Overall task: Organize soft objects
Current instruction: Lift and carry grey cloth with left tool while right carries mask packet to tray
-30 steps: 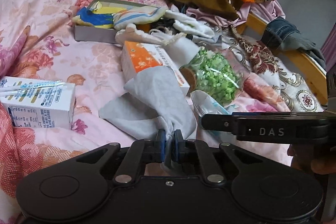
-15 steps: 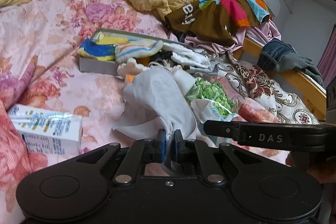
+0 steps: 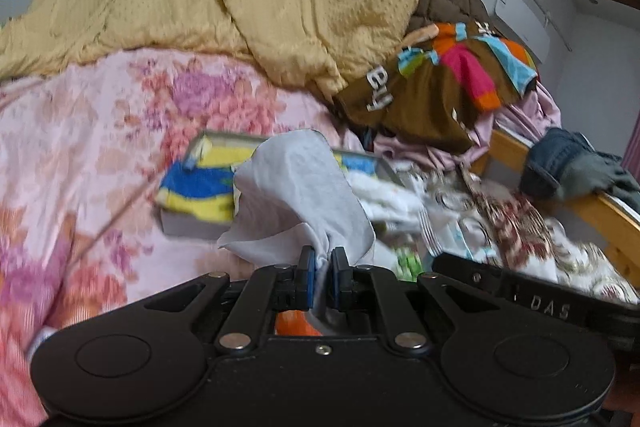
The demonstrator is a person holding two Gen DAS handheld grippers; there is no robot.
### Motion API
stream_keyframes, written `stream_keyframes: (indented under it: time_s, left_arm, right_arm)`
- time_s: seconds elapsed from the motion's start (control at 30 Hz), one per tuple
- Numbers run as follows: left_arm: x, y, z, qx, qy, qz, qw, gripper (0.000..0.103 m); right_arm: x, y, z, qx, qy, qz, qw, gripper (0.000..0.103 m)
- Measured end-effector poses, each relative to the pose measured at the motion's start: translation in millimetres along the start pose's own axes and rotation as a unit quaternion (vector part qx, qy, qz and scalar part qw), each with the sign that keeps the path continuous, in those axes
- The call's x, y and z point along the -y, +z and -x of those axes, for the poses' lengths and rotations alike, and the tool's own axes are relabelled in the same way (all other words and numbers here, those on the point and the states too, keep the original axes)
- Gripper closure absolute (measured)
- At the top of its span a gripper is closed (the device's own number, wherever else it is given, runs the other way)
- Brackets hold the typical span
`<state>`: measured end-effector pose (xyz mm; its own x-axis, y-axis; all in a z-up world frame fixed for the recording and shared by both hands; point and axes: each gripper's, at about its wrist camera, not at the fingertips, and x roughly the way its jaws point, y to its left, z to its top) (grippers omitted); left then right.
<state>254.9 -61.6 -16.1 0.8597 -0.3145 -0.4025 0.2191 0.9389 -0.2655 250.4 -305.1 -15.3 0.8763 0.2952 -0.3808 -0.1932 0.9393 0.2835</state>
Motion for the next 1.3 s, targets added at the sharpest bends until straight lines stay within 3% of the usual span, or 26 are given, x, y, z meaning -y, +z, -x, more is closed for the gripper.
stream_keyframes:
  time_s: [0.3, 0.57, 0.97, 1.3]
  left_arm:
    - [0, 32, -50, 0.008, 0.025, -0.012, 0.9996, 0.095]
    - [-6, 60, -99, 0.009, 0.043, -0.026, 0.9987, 0.095]
    - [-14, 83, -160, -0.015, 0.055, -0.013, 0.9983, 0.094]
    - [-13, 85, -193, -0.051, 0.053, -0.010, 0.9972, 0.094]
  right_arm:
    - [24, 21, -33, 0.037, -0.006, -0.037, 0.999, 0.049]
    - [27, 54, -86, 0.053, 0.027, -0.051, 0.997, 0.048]
    - [48, 86, -144, 0.056, 0.006, -0.088, 0.995, 0.047]
    - [72, 95, -165, 0.025, 0.003, -0.111, 0.994, 0.045]
